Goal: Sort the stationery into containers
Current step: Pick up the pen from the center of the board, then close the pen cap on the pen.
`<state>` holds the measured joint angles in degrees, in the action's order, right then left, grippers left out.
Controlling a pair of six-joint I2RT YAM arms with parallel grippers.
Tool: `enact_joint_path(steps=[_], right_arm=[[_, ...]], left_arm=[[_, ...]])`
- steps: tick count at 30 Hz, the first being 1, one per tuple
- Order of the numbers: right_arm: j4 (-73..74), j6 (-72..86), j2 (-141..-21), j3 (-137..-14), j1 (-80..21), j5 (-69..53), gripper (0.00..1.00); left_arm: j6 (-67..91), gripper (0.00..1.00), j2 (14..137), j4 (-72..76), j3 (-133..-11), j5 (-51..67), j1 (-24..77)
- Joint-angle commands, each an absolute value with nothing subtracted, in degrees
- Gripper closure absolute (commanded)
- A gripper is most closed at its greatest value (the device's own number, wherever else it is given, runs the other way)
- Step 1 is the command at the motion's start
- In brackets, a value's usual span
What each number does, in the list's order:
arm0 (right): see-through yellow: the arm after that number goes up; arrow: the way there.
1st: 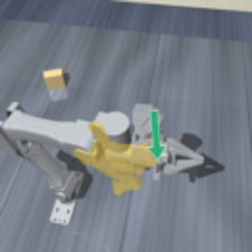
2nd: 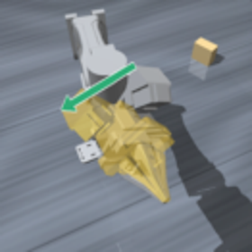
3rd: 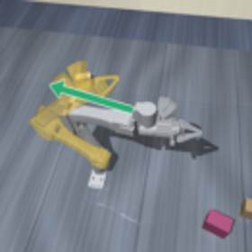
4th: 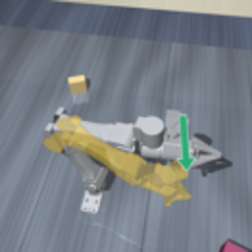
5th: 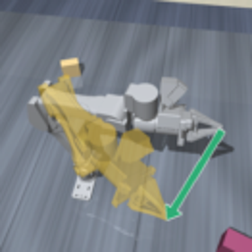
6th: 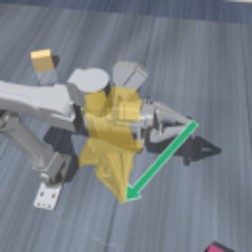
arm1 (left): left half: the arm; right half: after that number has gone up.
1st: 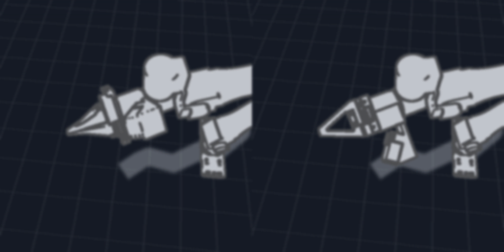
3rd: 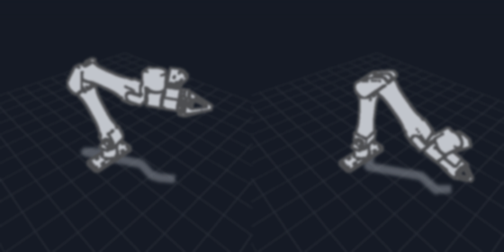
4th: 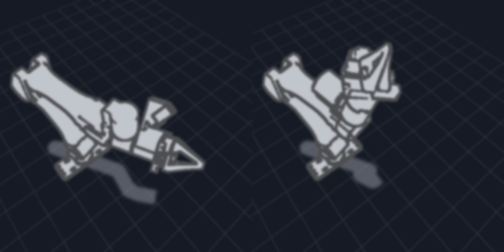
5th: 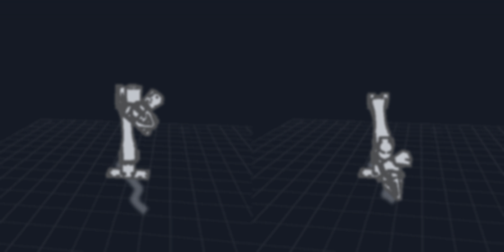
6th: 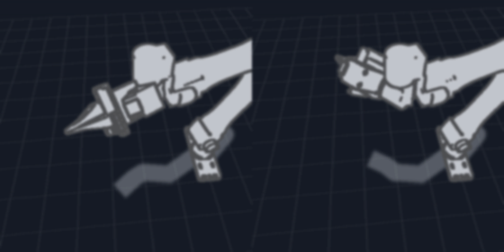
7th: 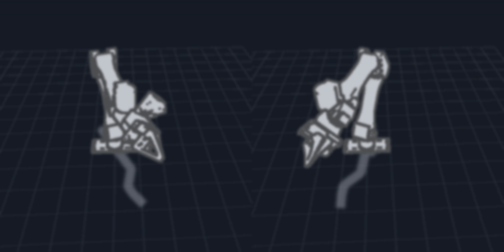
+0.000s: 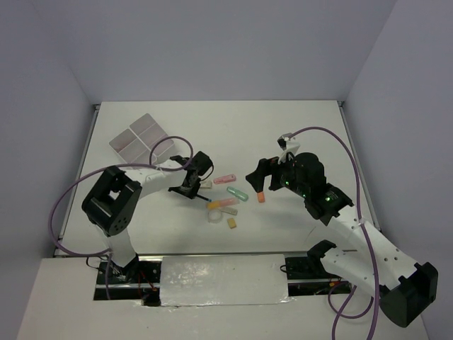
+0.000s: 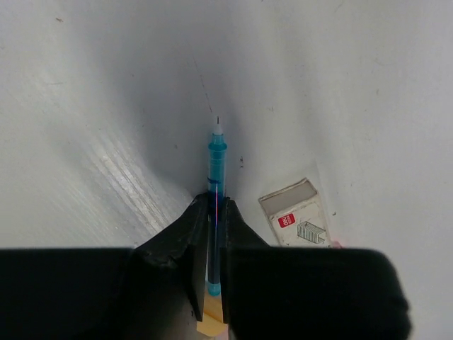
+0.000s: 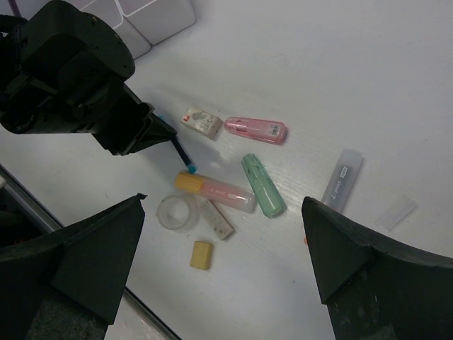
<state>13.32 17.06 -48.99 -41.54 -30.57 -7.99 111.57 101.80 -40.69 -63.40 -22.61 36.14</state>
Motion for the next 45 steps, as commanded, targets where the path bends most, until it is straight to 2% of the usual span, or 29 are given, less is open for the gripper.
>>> enact_joint_path(steps=[1,9,14,17,20,24,28,31,34,37,45], right_arm=[[11.0,16.5,-48.2,-41.3,-30.1,-8.0,0.00],[10.9,16.6,-49.7,-41.0,-30.0,-7.4,0.00],[11.2,17.0,-52.6,-40.9,-29.8,-5.1,0.00],[15.3,19.4,-57.7,-41.9,-28.8,2.6,0.00],[16.9,22.0,-61.6,-41.7,-24.7,5.0,0.02],[17.7,24.1,-65.6,-41.4,-20.2,8.3,0.06],[18.9,24.5,-73.5,-43.9,-18.9,11.9,0.12],[20.6,25.3,-78.4,-46.5,-18.8,14.5,0.15],[20.7,25.8,-82.2,-48.2,-18.9,12.9,0.28],[20.8,26.3,-85.0,-49.4,-18.9,13.7,0.34],[21.1,27.5,-88.8,-51.8,-19.4,13.3,0.39]], left_arm=[[113.8,0.91,100.9,-42.5,-59.3,-22.3,35.7],[114.5,1.00,92.7,-43.7,-56.6,-28.5,33.8],[112.0,1.00,84.8,-40.8,-55.1,-33.7,33.7],[103.0,1.00,78.5,-36.4,-54.5,-38.0,33.7],[86.5,1.00,73.7,-29.7,-56.2,-40.0,34.0],[61.2,1.00,64.6,-19.1,-55.0,-36.8,35.9],[43.7,1.00,53.7,-13.0,-50.9,-20.4,36.2],[37.7,1.00,48.9,-21.0,-53.1,-13.7,36.5],[34.4,1.00,45.3,-27.0,-54.9,-3.8,36.7],[31.6,1.00,41.1,-30.7,-55.4,3.9,36.7],[26.7,1.00,32.3,-35.1,-51.7,9.2,36.7]])
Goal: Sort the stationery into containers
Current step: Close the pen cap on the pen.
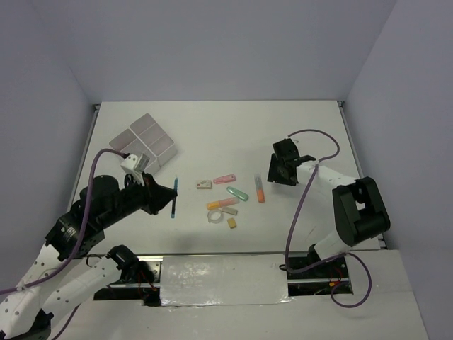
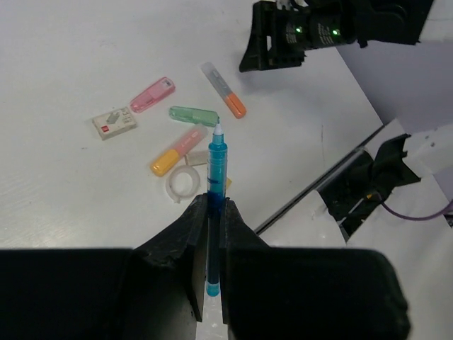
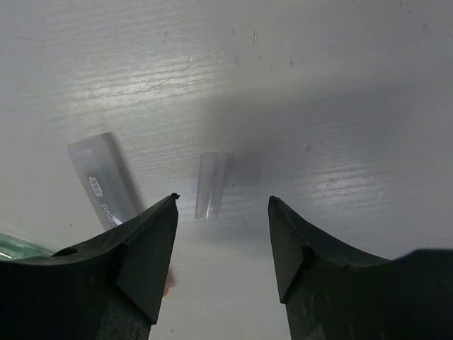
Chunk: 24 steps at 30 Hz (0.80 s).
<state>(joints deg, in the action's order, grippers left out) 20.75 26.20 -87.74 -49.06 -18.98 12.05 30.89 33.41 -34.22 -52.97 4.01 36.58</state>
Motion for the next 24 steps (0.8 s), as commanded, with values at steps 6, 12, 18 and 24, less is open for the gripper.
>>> enact_joint_path(steps=[6,12,18,24], right_arm=[[21.9,28.4,-92.7,-53.2,-20.4,14.5,0.44],[22.8,28.7,-96.9,-54.6,-21.2,15.0,0.59],[21.8,28.8,-95.5,-52.1,-21.1,13.5,0.77],[16.4,28.6,-90.2,-48.1,-21.2,6.7,1.00]], left_arm=[[26.5,1.00,29.9,-33.0,-49.1,10.5,36.7],[26.4,1.00,28.4,-32.3,-48.0,11.8,36.7],[26.7,1.00,27.1,-32.6,-47.9,9.9,36.7],[26.7,1.00,28.9,-32.1,-47.9,10.6,36.7]])
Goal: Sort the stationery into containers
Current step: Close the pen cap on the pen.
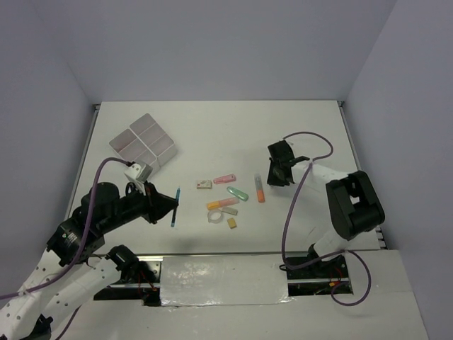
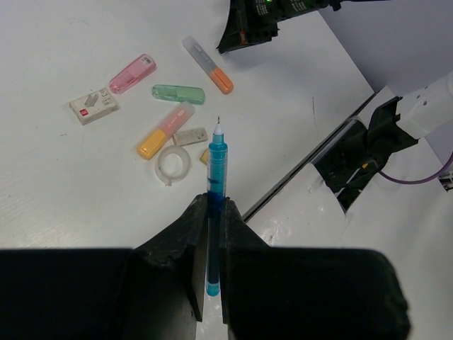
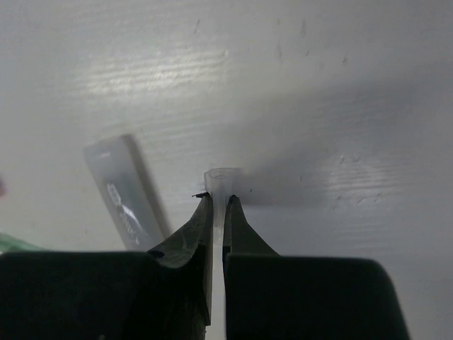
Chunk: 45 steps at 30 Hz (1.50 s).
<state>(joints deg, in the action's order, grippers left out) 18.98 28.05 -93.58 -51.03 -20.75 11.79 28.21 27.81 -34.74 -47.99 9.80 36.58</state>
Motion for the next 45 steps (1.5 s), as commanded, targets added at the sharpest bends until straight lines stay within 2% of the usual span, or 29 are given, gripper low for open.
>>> enact_joint_path(steps=[1,6,9,12,15,18,23,27,45], right_arm=[[15.0,29.0,-86.6,-47.4,-21.4,4.6,1.00],[13.4,36.0,-71.7,-45.2,-23.5,9.5,1.00],[5.8,41.5,-56.0,-41.1,-27.1,9.5,1.00],[-1.6,44.8,-48.3,-39.3,-31.8,9.3,1.00],[-5.8,46.3,-46.0,-40.6,-36.8,9.1,1.00],[-18.1,48.7,-44.9,-37.2,-41.7,7.6,1.00],[-22.3,48.2,-45.8,-37.9,-47.2,7.2,1.00],[-26.0,47.6,-44.8,-35.5,-50.3,8.1,1.00],[-25.0,46.1,-45.6,-37.2,-54.1,6.1,1.00]], left_arm=[[26.7,1.00,29.6,-31.8,-48.1,11.2,36.7],[30.2,1.00,33.5,-23.1,-45.4,15.5,36.7],[33.0,1.00,35.4,-12.5,-42.2,20.7,37.0],[35.2,1.00,37.1,-2.0,-39.3,23.3,38.0],[36.3,1.00,38.1,7.7,-36.5,24.5,39.8],[39.5,1.00,39.3,16.3,-33.8,25.0,41.6],[42.0,1.00,43.0,23.0,-34.2,24.3,44.3],[42.0,1.00,43.5,24.2,-34.3,23.8,45.5],[40.9,1.00,44.8,24.1,-34.7,23.6,45.8]])
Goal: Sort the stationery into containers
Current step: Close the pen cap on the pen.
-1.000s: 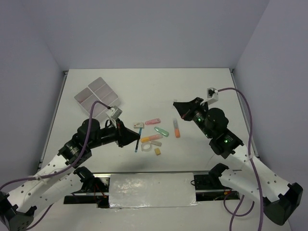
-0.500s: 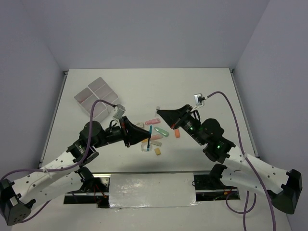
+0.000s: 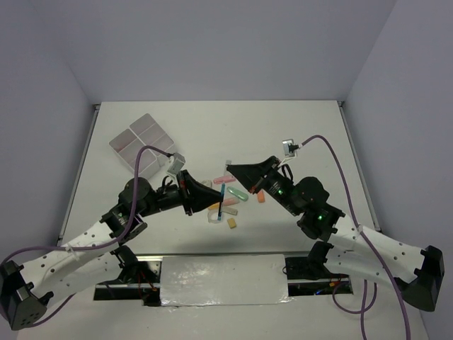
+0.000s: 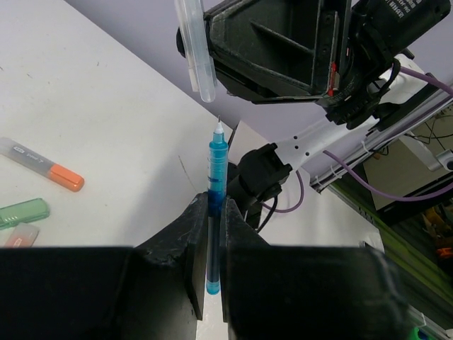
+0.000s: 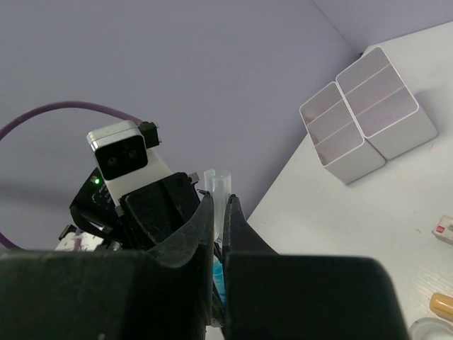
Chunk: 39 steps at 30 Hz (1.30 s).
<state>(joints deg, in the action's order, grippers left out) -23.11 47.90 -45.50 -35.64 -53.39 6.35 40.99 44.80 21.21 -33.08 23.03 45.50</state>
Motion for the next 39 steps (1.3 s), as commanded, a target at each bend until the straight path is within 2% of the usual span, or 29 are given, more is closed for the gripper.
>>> enact_joint_path(steps=[1,12,39], right_arm=[[-24.6,45.8,-45.7,-37.4,-54.4,6.2,1.00],[-23.7,44.5,-46.7,-38.1,-55.5,6.9,1.00],[-22.4,40.6,-46.9,-39.7,-57.0,6.8,1.00]], left_arm=[[40.4,1.00,44.8,23.5,-35.0,23.4,45.8],[37.9,1.00,44.5,19.0,-37.2,21.2,45.8],[38.4,1.00,44.5,19.2,-37.1,19.8,45.8]])
